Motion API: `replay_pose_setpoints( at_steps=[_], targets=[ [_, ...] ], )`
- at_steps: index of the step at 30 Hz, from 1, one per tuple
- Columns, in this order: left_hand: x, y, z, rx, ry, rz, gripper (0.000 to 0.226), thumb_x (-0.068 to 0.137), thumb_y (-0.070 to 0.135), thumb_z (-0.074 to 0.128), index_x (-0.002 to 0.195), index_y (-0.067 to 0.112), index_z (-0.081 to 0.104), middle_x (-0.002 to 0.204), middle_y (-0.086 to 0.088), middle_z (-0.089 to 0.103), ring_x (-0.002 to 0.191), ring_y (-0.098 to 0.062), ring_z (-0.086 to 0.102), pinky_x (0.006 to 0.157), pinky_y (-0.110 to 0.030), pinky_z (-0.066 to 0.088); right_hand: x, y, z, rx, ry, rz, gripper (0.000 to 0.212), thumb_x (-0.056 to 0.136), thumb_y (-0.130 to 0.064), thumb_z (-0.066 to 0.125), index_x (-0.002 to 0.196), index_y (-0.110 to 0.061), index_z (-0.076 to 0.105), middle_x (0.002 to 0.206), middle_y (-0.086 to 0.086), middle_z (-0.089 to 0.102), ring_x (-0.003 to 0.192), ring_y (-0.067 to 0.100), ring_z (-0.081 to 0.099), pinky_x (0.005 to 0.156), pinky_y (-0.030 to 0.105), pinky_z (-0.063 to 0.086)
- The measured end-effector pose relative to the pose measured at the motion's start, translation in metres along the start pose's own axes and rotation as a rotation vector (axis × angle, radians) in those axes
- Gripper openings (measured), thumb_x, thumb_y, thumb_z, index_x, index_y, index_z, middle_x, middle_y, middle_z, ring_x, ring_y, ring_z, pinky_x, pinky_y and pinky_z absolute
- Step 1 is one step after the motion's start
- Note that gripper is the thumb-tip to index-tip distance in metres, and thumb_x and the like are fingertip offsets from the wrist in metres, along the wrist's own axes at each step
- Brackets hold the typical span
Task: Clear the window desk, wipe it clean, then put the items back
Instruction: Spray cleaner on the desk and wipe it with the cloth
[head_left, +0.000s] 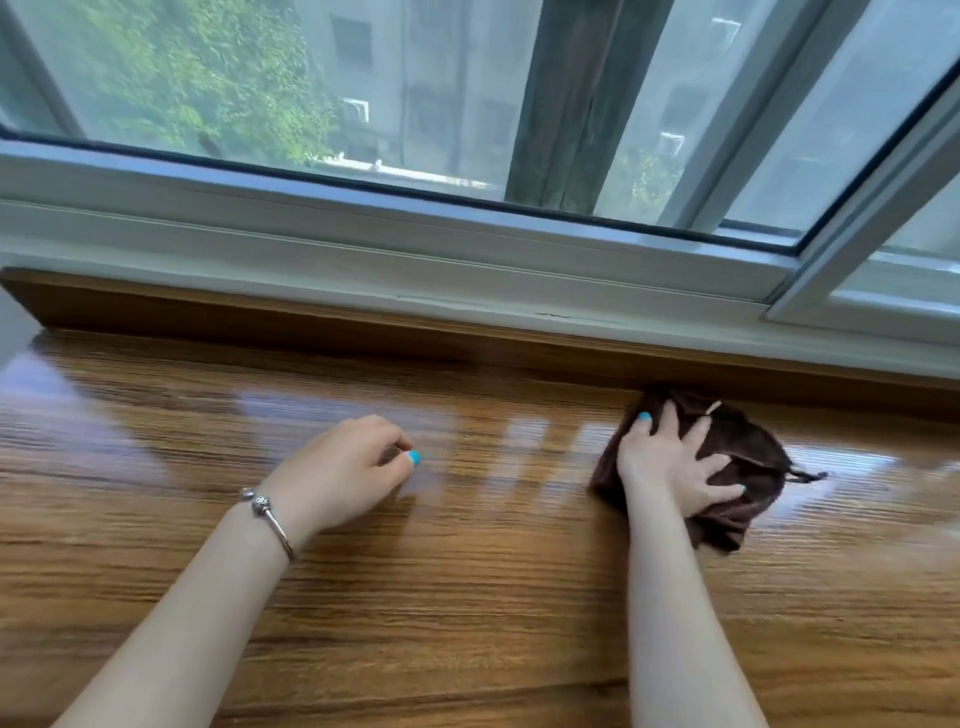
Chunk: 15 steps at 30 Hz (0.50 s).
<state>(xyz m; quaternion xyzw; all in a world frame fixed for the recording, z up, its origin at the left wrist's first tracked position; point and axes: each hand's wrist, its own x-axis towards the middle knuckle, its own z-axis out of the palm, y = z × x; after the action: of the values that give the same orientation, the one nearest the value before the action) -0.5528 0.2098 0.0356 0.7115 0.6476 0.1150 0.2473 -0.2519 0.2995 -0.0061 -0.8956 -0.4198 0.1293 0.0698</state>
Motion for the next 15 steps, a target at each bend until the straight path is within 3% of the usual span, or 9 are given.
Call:
replay_pose_setpoints(
  at_steps=[2, 6, 8, 11, 15],
  targets=[
    [-0.008, -0.009, -0.005, 0.039, 0.001, -0.055, 0.029, 0.095, 0.04, 0.049, 0.117, 0.027, 0.062, 0.094, 0.014, 0.047, 0.096, -0.008, 0.048, 0.093, -0.031, 0.042, -0.054, -0.044, 0.026, -0.029, -0.031, -0.225, 0.052, 0.099, -0.054, 0.02, 0.15, -0.047, 0.025, 0.166, -0.007, 0.006, 0.149, 0.038, 0.01, 0.115, 0.064, 0.0],
    [-0.018, -0.023, -0.019, 0.137, -0.017, -0.148, 0.032, 0.095, 0.042, 0.048, 0.121, 0.027, 0.059, 0.108, 0.007, 0.052, 0.112, -0.015, 0.051, 0.099, -0.034, 0.041, -0.158, -0.091, 0.064, -0.093, -0.115, -0.852, 0.049, 0.096, -0.056, 0.027, 0.143, -0.049, 0.035, 0.165, -0.009, 0.015, 0.149, 0.035, 0.013, 0.113, 0.063, -0.001],
    [-0.021, -0.029, -0.027, 0.147, -0.031, -0.159, 0.032, 0.095, 0.042, 0.049, 0.121, 0.027, 0.059, 0.116, 0.006, 0.055, 0.115, -0.016, 0.05, 0.099, -0.03, 0.04, -0.16, -0.093, 0.064, -0.108, -0.185, -1.004, 0.049, 0.097, -0.059, 0.027, 0.145, -0.052, 0.03, 0.164, -0.013, 0.014, 0.151, 0.03, 0.008, 0.115, 0.06, -0.002],
    [-0.022, -0.04, -0.038, 0.16, -0.042, -0.149, 0.033, 0.096, 0.043, 0.048, 0.123, 0.029, 0.059, 0.124, 0.008, 0.054, 0.118, -0.013, 0.048, 0.101, -0.029, 0.039, -0.12, -0.078, 0.054, -0.103, -0.154, -0.93, 0.049, 0.098, -0.063, 0.028, 0.146, -0.057, 0.025, 0.163, -0.018, 0.013, 0.152, 0.023, 0.008, 0.117, 0.057, 0.002],
    [-0.022, -0.066, -0.05, 0.138, -0.046, -0.109, 0.033, 0.095, 0.043, 0.049, 0.125, 0.03, 0.058, 0.129, 0.01, 0.052, 0.121, -0.013, 0.047, 0.104, -0.034, 0.039, -0.053, -0.029, 0.029, -0.098, -0.057, -0.489, 0.049, 0.099, -0.061, 0.027, 0.147, -0.056, 0.025, 0.163, -0.018, 0.014, 0.151, 0.023, 0.01, 0.118, 0.06, 0.007]
  ],
)
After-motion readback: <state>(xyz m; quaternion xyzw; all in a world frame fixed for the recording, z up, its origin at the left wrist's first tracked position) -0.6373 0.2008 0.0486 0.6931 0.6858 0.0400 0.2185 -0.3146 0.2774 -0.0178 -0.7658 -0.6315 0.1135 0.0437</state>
